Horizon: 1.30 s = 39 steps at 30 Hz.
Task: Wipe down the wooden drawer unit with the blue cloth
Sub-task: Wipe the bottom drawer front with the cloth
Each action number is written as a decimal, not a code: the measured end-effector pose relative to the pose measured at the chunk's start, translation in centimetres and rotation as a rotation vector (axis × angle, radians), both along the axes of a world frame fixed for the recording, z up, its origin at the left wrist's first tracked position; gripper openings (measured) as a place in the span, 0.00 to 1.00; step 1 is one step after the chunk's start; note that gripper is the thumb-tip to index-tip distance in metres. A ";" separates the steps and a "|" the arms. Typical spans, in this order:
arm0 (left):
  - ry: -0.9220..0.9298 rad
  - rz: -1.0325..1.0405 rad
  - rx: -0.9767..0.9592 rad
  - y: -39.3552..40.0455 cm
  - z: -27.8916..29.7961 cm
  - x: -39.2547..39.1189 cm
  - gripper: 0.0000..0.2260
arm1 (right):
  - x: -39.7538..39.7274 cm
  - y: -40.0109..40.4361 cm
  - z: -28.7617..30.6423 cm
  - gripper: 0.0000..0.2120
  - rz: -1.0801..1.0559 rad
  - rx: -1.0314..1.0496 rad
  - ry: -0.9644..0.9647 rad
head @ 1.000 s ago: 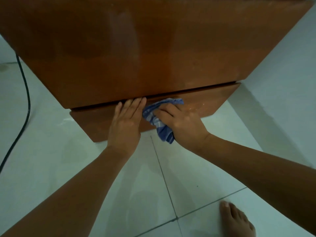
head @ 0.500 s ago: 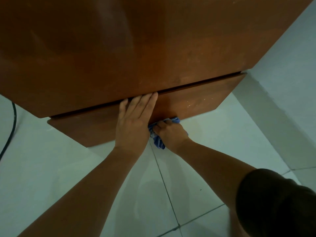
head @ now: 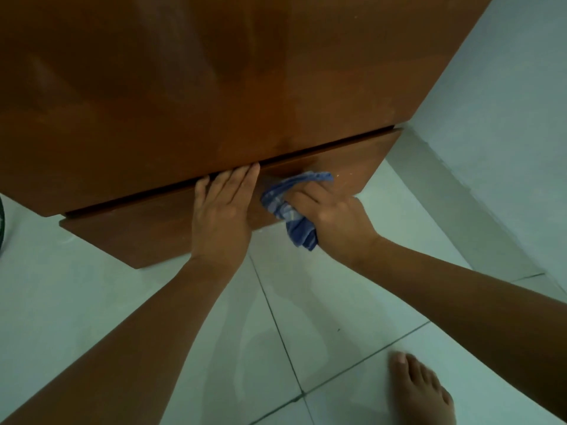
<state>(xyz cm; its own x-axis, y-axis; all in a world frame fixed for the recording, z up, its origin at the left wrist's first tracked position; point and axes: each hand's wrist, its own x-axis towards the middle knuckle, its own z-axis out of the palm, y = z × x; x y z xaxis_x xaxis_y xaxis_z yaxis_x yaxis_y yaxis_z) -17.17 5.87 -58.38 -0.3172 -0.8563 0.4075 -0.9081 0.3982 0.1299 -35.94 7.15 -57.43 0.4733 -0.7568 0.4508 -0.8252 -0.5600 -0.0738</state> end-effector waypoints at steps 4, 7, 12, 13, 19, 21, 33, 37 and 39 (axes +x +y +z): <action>0.004 -0.002 -0.028 -0.1 0.0 -0.4 0.34 | -0.6 -1.9 0.1 0.09 -0.097 -0.068 -0.067; 0.007 -0.037 -0.043 -0.7 -0.4 -1.2 0.34 | -0.4 -3.0 -2.2 0.04 -0.086 -0.133 -0.033; 0.009 -0.091 -0.054 -1.8 -0.8 -3.3 0.35 | 0.1 -3.3 -7.5 0.05 -0.079 0.091 0.127; 0.008 -0.095 -0.062 -1.9 -0.9 -3.6 0.35 | 0.2 -3.4 -8.5 0.05 -0.095 0.180 0.160; -0.001 -0.082 -0.091 -1.9 -1.0 -3.9 0.30 | 0.2 -4.6 -10.9 0.14 -0.153 0.548 0.311; -0.010 -0.083 -0.086 -1.9 -0.9 -3.8 0.30 | 0.1 -4.5 -10.8 0.15 -0.167 0.559 0.301; 0.033 -0.132 -0.029 -2.7 -0.1 -5.7 0.34 | -4.0 -0.2 -0.1 0.10 -0.058 -0.159 0.004; 0.075 -0.143 -0.048 -3.1 -0.3 -7.3 0.31 | -5.4 -2.4 -1.5 0.10 -0.088 -0.117 0.041; 0.081 -0.145 -0.062 -3.1 -0.3 -7.8 0.26 | -5.9 -3.4 -2.9 0.12 -0.090 -0.084 0.064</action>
<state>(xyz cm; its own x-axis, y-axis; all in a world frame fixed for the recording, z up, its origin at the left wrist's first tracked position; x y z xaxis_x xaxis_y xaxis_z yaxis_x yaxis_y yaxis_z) -24.99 2.79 -58.64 -0.3997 -0.7767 0.4869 -0.8282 0.5336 0.1713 -41.87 3.78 -60.31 0.4354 -0.7584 0.4851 -0.8737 -0.4858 0.0248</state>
